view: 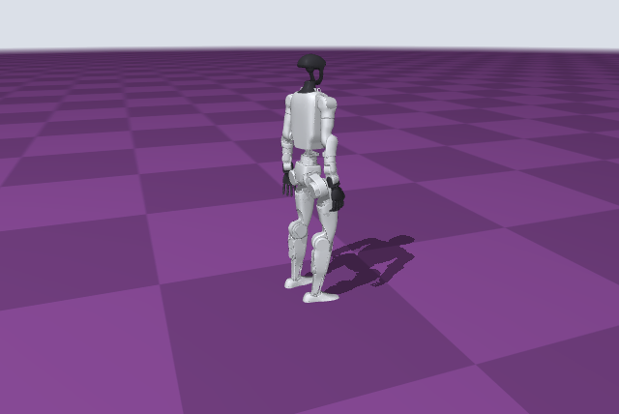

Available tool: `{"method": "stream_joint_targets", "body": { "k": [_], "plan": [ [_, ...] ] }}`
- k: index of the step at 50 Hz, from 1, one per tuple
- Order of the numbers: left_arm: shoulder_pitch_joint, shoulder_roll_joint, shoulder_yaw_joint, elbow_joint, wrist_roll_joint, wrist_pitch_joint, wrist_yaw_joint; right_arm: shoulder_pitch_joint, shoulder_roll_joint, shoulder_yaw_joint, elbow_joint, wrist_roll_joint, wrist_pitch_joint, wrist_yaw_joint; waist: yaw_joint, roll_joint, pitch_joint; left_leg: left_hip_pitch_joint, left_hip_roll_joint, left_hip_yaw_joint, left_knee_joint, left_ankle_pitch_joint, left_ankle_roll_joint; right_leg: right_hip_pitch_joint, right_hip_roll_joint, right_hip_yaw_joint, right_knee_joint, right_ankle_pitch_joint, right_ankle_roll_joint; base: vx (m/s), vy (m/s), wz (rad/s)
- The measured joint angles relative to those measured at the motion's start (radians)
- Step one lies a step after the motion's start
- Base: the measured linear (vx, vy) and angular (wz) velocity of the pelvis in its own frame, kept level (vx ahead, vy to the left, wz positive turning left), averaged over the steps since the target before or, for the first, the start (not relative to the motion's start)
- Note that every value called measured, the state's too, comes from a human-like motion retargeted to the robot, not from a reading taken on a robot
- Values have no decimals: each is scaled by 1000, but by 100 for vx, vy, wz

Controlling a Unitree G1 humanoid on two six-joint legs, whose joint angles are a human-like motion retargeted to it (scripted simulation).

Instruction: Walk run

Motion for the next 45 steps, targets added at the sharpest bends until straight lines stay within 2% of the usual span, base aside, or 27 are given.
{"method": "stream_joint_targets", "body": {
  "k": [8, 18, 22, 25, 27, 28, 30, 35, 45],
  "plan": [
    [-15, -60, 55, 26, -177, -24, -19, -11, -10, -11, 29, 27, 8, 46, -14, 22, 5, -22, 21, 19, 25, 13, -27, 35, 17, -59, -54, -6, -47, 0, -12, 33],
    [-49, -81, 47, 7, -206, -36, -5, -19, -7, -44, 36, 169, 25, 113, -28, 37, 12, -105, 8, -17, 95, 34, -60, 33, -11, -147, -71, -34, -72, -2, -10, 50],
    [-64, -88, 51, 7, -219, -39, -1, -18, -3, -57, 34, 180, 35, 121, -41, 33, 12, -125, -12, -5, 159, -46, -80, 36, -32, -186, -74, -37, -71, -4, -2, 53],
    [-60, -92, 55, 7, -220, -40, -34, -14, 1, -67, 29, 192, 32, 120, -29, 43, 10, -101, -37, 3, 158, -55, -60, 43, -28, -188, -76, -32, -72, 2, 2, -3],
    [-54, -93, 49, 13, -213, -36, -61, -13, -3, -63, 32, 192, 33, 123, -27, 57, 8, -74, -40, -4, 125, -23, -45, 59, -16, -188, -82, -31, -70, 10, 9, -10],
    [-47, -93, 43, 17, -207, -33, -73, -11, -7, -62, 34, 187, 35, 126, -29, 62, 5, -58, -41, 7, 104, -7, -19, 72, -13, -188, -88, -31, -68, 18, 12, -9],
    [-31, -96, 35, 27, -191, -24, -82, -5, -12, -62, 38, 163, 42, 130, -35, 77, -9, -31, -19, 66, 72, 1, -5, 100, 2, -188, -106, -28, -65, 24, 14, -9],
    [-18, -102, 41, 42, -158, -5, -65, 2, -6, -62, 52, 145, 37, 100, -58, 94, -21, 21, -4, 48, 38, 7, -17, 164, 22, -196, -155, 2, -45, 15, 9, -1],
    [-6, -108, 36, 35, -138, -2, -75, 11, -7, -38, 69, 50, 44, 90, -19, 87, -49, 99, -9, 74, -5, -5, -18, 203, 16, -153, -159, 17, -29, 12, 7, -23]
  ]
}}
